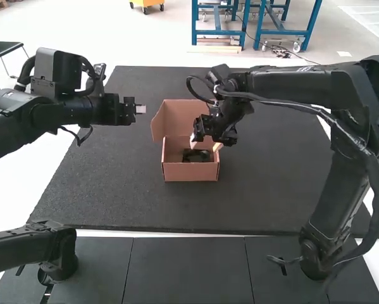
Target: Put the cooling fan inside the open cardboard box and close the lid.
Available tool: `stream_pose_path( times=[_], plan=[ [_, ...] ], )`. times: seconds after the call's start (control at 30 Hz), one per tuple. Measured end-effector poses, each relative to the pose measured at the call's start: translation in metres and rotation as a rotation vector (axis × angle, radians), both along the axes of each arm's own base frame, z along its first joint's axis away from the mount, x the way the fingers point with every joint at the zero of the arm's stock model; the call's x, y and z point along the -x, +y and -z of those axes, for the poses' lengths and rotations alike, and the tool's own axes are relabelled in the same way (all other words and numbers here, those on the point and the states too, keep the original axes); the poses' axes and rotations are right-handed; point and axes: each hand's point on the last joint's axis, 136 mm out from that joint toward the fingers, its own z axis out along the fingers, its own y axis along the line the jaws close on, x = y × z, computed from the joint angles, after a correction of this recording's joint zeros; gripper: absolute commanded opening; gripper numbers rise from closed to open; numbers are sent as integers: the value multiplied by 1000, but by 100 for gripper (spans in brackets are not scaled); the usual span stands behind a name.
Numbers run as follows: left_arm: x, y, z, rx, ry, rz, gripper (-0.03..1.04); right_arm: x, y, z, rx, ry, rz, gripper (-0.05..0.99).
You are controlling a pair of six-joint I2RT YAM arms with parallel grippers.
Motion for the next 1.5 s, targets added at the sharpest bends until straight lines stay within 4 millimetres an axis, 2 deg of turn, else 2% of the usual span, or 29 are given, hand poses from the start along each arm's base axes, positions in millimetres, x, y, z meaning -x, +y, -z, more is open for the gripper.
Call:
stream_pose_path(
  times=[0.1, 0.17, 0.33, 0.4, 0.47, 0.67, 0.8, 1.17, 1.5],
  plan=[
    [-4, 0, 7, -11, 25, -4, 94, 9, -8, -9, 36, -29, -112, 73],
    [-9, 0, 12, -24, 44, -14, 94, 8, -12, -23, 38, -99, -167, 73],
    [-19, 5, 15, -54, 53, -54, 94, -10, -22, -80, -11, -406, -206, 73],
    [-22, 9, 17, -70, 53, -78, 94, -15, -34, -94, -15, -500, -186, 73],
    [-26, 13, 19, -86, 52, -102, 94, -21, -45, -99, -15, -568, -159, 72],
    [-39, 23, 26, -131, 47, -163, 94, -28, -79, -77, 17, -611, -77, 72],
    [-49, 26, 28, -150, 33, -190, 94, -35, -90, -67, 20, -626, -38, 71],
    [-67, 29, 46, -192, 50, -232, 94, -43, -84, -73, -44, -656, -4, 71],
    [-80, 31, 55, -204, 50, -243, 94, -44, -79, -59, -54, -613, -14, 71]
  ],
)
